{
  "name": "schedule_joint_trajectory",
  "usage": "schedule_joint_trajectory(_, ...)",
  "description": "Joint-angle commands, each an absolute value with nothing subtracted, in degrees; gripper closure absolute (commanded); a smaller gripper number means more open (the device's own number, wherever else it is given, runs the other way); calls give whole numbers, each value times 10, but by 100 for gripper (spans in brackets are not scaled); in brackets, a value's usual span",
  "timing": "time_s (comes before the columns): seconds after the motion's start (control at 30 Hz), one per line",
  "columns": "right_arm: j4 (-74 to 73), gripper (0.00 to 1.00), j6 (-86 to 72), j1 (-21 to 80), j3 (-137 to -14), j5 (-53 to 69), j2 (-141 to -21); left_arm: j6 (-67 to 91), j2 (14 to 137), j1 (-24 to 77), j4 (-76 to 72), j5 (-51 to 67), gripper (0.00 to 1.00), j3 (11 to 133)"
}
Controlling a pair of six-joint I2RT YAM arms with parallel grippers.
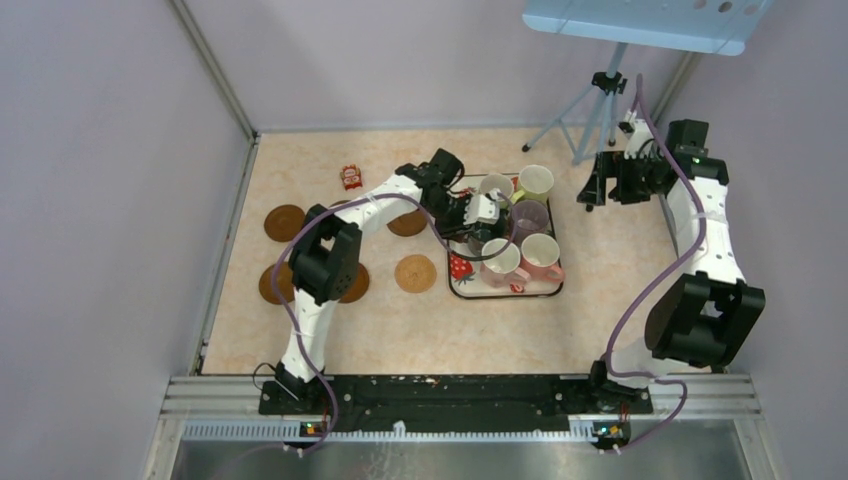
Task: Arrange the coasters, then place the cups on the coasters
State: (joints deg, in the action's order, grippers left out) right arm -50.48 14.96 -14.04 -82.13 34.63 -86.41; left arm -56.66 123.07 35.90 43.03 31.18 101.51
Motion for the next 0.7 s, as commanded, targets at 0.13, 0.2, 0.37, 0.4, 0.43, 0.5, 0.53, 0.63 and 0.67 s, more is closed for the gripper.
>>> schedule_joint_trajectory(0.13,-490,12,143,-145,-824,350,-835,-553,1212,360,403,322,73,1005)
schedule_joint_trajectory(0.2,-490,12,145,-145,-823,347,-833,-544,1206,360,408,319,79,1007)
schedule_joint_trajectory(0.37,-494,12,149,-145,-822,343,-831,-533,1171,357,409,327,92,977)
schedule_joint_trajectory(0.4,-494,12,149,-145,-822,344,-830,-522,1163,356,403,327,95,968)
schedule_joint_trajectory(0.43,-495,12,149,-145,-822,344,-830,-506,1155,354,394,326,97,962)
schedule_joint_trajectory(0.5,-495,12,149,-145,-823,345,-830,-475,1142,346,380,327,100,953)
schedule_joint_trajectory(0.53,-495,12,149,-145,-823,344,-830,-456,1136,340,373,329,100,952)
schedule_joint_trajectory(0.63,-494,12,149,-145,-823,344,-830,-406,1110,317,363,352,100,951)
schedule_joint_trajectory(0.67,-494,12,149,-145,-823,343,-830,-395,1103,311,359,357,100,947)
